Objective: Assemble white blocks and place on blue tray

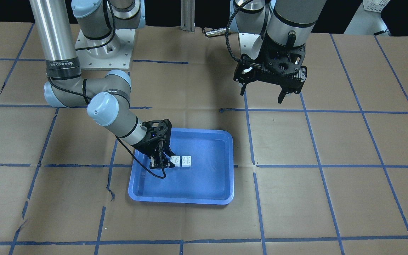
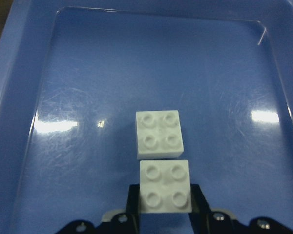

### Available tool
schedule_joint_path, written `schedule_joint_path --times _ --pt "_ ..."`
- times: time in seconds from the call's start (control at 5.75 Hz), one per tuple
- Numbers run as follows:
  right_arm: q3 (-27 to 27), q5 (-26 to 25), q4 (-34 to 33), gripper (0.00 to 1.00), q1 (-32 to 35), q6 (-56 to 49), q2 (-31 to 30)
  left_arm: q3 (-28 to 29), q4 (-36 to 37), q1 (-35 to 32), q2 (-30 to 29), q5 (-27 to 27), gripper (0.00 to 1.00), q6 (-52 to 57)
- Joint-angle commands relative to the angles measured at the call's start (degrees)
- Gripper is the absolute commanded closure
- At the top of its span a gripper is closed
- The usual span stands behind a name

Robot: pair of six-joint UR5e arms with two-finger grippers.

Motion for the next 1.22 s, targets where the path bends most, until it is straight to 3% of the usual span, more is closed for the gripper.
schedule_joint_path --times 0.0,1.04 --pt "0.02 -0.08 -0.11 0.89 0.88 1.28 0.01 -0.25 -0.13 0.13 0.48 0.08 0.01 -0.65" --pt "0.02 -0.08 0.06 0.86 0.88 1.46 0.45 -0.61 0.67 0.22 0.48 -0.27 0.01 -0.56"
